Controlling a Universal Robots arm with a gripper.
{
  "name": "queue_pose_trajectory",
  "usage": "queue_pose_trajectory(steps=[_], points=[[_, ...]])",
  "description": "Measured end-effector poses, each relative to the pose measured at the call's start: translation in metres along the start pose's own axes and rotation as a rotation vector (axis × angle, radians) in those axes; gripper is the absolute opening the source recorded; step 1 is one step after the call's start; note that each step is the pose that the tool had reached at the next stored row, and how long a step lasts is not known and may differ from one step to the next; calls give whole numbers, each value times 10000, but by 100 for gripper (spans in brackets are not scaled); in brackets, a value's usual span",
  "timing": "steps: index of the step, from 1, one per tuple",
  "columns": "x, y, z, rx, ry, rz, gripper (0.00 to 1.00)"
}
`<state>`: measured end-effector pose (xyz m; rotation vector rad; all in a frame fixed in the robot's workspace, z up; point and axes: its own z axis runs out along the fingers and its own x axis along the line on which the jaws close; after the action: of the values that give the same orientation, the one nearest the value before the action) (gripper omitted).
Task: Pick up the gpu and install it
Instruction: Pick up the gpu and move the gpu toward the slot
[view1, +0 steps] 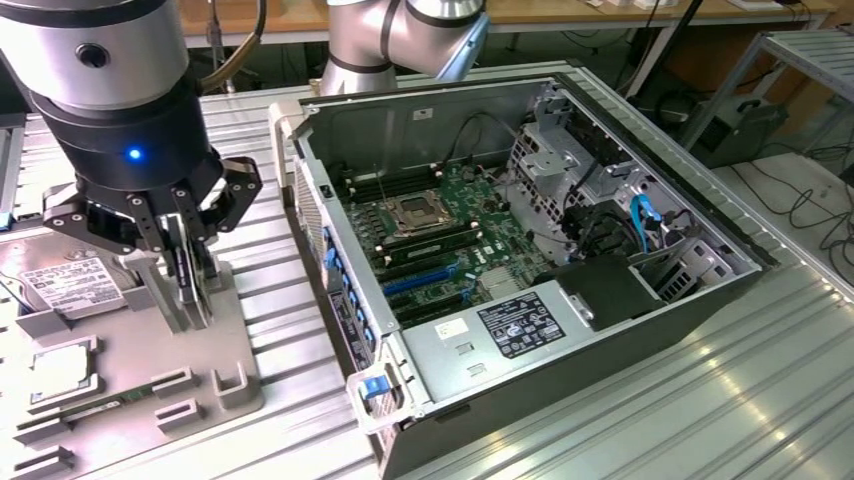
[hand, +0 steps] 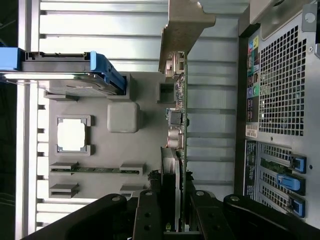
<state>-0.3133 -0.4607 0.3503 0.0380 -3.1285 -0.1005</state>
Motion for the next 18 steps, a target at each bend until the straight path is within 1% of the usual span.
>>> queue_pose_trajectory(steps=[2, 8, 12, 15, 18], points=[[-1, 2, -37, -10, 3, 0, 27], [-5, 7, -107, -28, 13, 1, 27], [-10, 10, -168, -37, 28, 1, 27], [-12, 12, -212, -75, 39, 2, 27], [-12, 14, -235, -91, 42, 2, 27]])
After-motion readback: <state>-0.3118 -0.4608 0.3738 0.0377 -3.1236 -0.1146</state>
